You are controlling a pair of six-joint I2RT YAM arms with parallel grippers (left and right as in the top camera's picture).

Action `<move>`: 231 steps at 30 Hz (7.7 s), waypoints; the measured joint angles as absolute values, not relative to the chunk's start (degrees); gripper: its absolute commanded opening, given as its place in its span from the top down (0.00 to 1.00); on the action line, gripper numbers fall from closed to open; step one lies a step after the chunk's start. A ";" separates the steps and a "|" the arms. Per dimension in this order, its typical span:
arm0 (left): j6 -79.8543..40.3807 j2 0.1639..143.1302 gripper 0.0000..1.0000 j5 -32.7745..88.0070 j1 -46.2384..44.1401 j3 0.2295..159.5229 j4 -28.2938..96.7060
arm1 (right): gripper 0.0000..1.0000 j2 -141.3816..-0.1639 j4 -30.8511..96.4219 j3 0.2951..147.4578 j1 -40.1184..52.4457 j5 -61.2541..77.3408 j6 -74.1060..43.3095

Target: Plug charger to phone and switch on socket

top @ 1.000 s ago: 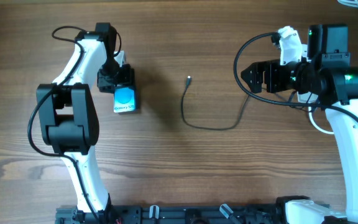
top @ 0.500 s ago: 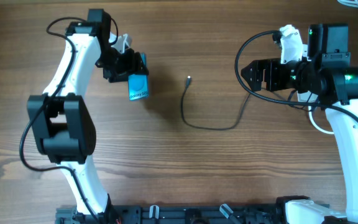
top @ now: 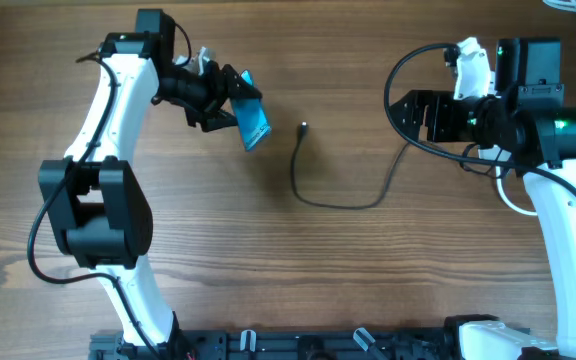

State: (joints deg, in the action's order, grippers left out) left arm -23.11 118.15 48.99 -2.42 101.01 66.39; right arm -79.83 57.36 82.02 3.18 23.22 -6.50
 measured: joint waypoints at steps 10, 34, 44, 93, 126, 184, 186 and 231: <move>-30.09 118.15 0.42 62.52 -3.33 101.01 67.40 | 0.00 -79.83 56.27 82.02 3.18 23.59 -15.29; -57.89 118.15 0.52 67.85 -9.72 101.01 67.51 | 0.00 -79.83 51.20 82.02 9.30 23.66 -21.89; -58.67 118.15 0.52 67.85 -9.72 101.01 67.51 | 0.00 -79.83 51.09 82.02 9.45 23.79 -22.31; -64.27 118.15 0.53 62.19 -11.94 101.01 59.46 | 0.12 -83.70 44.93 82.02 18.90 26.11 -22.76; -65.93 118.15 0.53 62.19 -12.40 101.01 59.05 | 0.33 -89.27 38.39 82.02 31.86 4.36 -35.97; -65.93 118.15 0.53 62.17 -12.38 101.01 59.07 | 0.96 -93.47 35.88 82.02 31.83 4.43 -36.51; -65.91 118.15 0.53 62.19 -12.38 101.01 58.72 | 0.96 -93.54 35.88 82.02 31.66 4.43 -38.54; -24.91 109.82 0.00 63.94 -12.49 101.54 48.36 | 0.96 -61.98 10.92 51.79 12.53 18.70 -53.45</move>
